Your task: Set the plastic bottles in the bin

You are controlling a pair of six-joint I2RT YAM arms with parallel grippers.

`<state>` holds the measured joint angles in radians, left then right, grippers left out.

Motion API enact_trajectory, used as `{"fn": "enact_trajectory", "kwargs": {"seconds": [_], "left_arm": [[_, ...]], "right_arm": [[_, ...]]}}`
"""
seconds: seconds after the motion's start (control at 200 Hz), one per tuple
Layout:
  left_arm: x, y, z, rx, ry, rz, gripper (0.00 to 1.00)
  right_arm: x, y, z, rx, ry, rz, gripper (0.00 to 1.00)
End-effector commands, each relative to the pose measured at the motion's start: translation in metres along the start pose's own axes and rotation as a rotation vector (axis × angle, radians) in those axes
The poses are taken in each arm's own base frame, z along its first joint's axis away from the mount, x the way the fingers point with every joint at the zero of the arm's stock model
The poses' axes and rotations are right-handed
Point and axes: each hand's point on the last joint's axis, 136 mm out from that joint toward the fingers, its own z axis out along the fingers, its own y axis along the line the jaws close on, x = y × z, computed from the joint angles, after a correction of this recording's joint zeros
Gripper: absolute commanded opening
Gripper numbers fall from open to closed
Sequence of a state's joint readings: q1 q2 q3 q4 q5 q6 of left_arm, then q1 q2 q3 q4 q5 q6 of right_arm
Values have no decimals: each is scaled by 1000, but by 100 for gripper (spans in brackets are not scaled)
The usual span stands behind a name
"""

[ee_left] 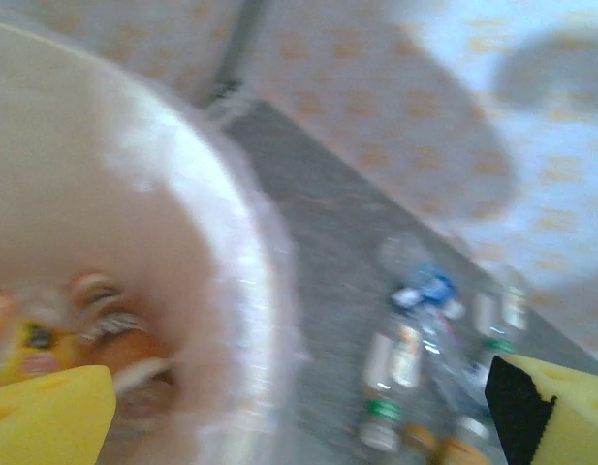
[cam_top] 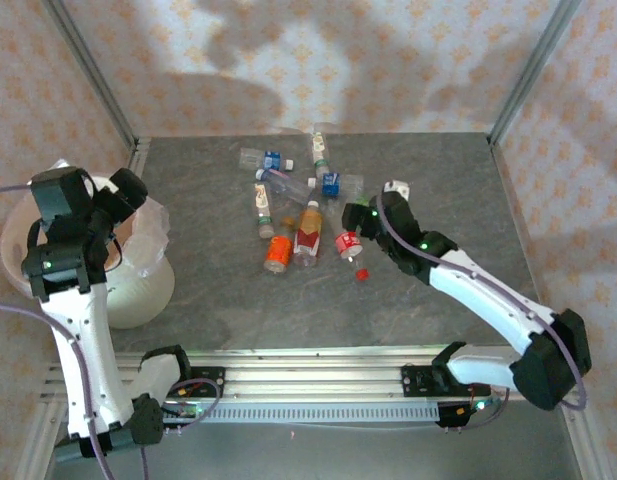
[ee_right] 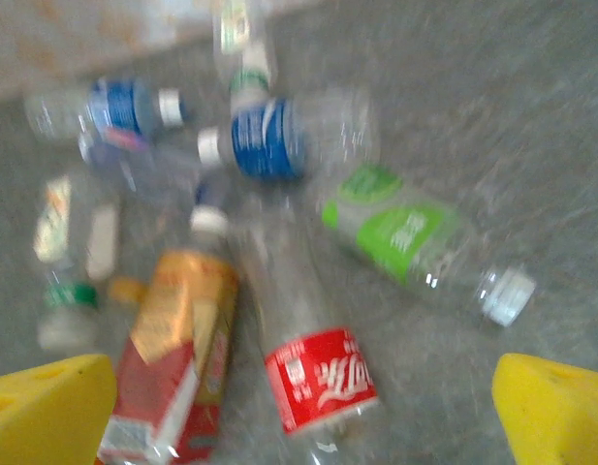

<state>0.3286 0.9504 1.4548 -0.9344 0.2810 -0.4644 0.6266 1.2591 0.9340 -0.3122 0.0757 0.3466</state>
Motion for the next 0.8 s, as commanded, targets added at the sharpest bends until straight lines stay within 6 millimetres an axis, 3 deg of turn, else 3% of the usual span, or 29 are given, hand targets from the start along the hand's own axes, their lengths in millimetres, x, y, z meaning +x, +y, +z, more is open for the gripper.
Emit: {"fn": "enact_trajectory", "kwargs": {"seconds": [0.0, 0.225, 0.52, 0.796], "left_arm": [[9, -60, 0, 330, 71, -35, 100], [36, -103, -3, 471, 142, 33, 100], [69, -143, 5, 579, 243, 81, 100], [95, -163, 19, 575, 317, 156, 100]], "right_arm": [[44, 4, 14, -51, 186, -125, 98], [82, -11, 31, -4, 309, -174, 95], [96, -11, 60, 21, 341, -184, 96], [101, -15, 85, 78, 320, -195, 92]]}}
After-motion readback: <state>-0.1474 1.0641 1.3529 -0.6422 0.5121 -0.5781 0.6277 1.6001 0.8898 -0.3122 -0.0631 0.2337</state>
